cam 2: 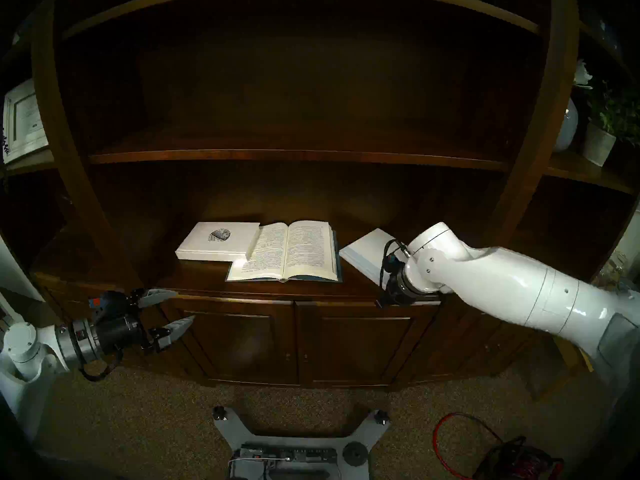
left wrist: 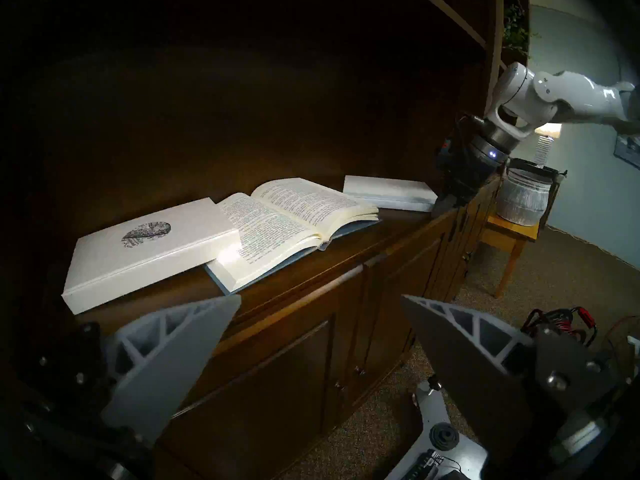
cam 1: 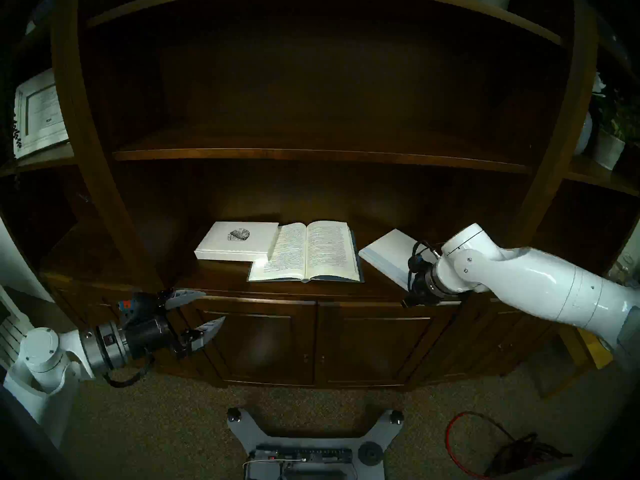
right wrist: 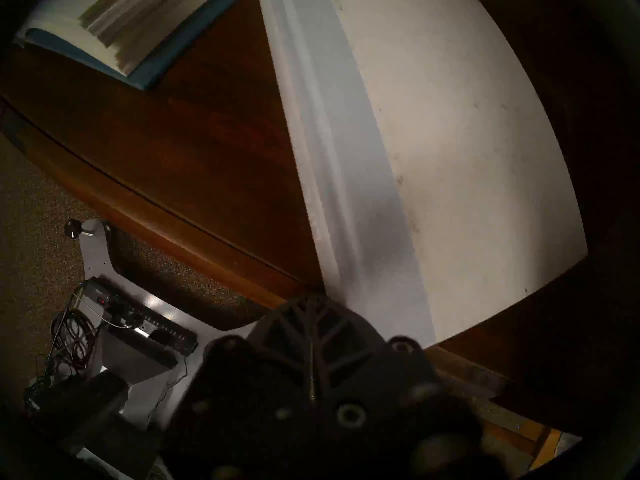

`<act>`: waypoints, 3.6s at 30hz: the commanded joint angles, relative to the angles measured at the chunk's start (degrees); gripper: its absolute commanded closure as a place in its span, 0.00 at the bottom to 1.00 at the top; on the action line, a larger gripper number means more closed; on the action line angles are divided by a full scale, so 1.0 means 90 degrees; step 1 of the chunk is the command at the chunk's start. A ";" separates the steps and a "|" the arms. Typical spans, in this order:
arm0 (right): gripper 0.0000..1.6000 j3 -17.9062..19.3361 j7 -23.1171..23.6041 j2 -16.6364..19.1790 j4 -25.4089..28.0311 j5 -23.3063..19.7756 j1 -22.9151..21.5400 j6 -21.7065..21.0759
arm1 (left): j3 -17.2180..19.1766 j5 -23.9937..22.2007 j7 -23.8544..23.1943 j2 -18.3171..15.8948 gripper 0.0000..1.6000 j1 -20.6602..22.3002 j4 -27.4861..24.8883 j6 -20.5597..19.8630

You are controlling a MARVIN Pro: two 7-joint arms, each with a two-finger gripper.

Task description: Close the books and align them horizontally on the shelf

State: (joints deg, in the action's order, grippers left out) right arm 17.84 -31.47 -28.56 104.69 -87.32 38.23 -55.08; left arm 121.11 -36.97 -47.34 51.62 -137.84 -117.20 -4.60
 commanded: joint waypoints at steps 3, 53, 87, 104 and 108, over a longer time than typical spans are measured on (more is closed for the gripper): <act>1.00 0.0381 0.0012 0.0427 0.0326 0.0059 -0.0451 0.0009 | 0.0060 -0.0045 -0.0010 0.0002 0.00 0.0051 -0.0100 0.0031; 0.00 -0.0007 0.4645 0.1099 0.0428 0.2447 -0.0224 0.2545 | 0.0069 -0.0051 -0.0011 0.0009 0.00 0.0045 -0.0109 0.0030; 0.00 -0.0264 0.4800 -0.0562 -0.0699 0.3535 -0.0464 0.2862 | 0.0064 -0.0047 -0.0010 0.0005 0.00 0.0048 -0.0104 0.0030; 0.00 -0.0400 0.4453 -0.0160 -0.0314 0.3839 -0.0184 0.2932 | 0.0070 -0.0051 -0.0011 0.0009 0.00 0.0045 -0.0110 0.0029; 0.00 -0.0442 0.4166 -0.0154 -0.0223 0.3918 -0.0051 0.3096 | 0.0070 -0.0052 -0.0012 0.0010 0.00 0.0045 -0.0110 0.0029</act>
State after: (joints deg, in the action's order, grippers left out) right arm 13.05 9.83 -31.33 100.56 -53.30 36.86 -30.22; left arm 121.13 -36.98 -47.34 51.63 -137.85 -117.22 -4.60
